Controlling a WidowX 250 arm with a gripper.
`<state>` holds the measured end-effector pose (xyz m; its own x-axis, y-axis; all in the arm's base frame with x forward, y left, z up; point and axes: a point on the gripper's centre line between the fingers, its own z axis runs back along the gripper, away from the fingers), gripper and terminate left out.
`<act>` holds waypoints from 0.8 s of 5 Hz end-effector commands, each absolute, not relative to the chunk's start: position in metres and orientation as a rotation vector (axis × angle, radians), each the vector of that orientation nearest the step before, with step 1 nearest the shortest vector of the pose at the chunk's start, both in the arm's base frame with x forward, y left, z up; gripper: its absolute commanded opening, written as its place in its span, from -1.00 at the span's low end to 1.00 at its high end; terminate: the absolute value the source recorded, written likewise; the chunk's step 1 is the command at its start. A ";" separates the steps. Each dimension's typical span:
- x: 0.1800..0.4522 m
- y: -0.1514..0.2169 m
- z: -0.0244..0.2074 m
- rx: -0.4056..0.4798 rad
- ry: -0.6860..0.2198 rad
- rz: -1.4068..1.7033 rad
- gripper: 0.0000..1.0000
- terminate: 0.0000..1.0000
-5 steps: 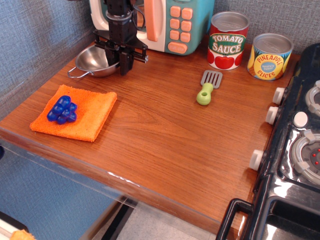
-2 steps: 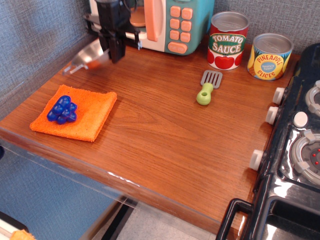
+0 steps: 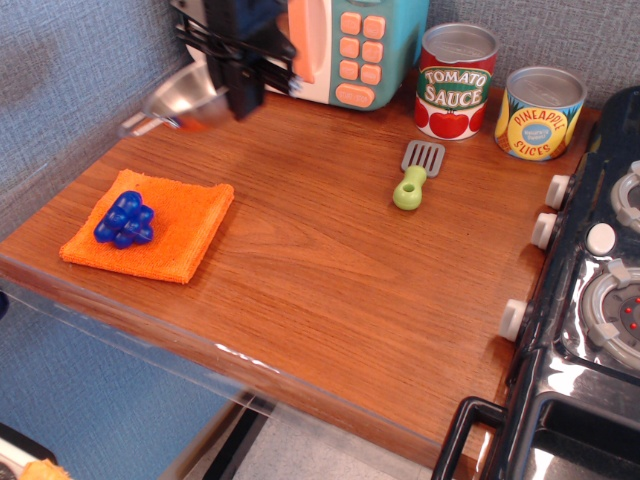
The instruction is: Put silver bowl to lower right table corner
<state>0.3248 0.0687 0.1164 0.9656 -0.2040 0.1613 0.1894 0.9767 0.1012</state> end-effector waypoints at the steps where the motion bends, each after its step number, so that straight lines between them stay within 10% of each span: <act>1: 0.262 -0.017 0.119 -0.021 -0.162 -0.279 -1.00 -1.00; 4: 0.263 -0.053 0.058 -0.086 -0.054 -0.363 -1.00 -1.00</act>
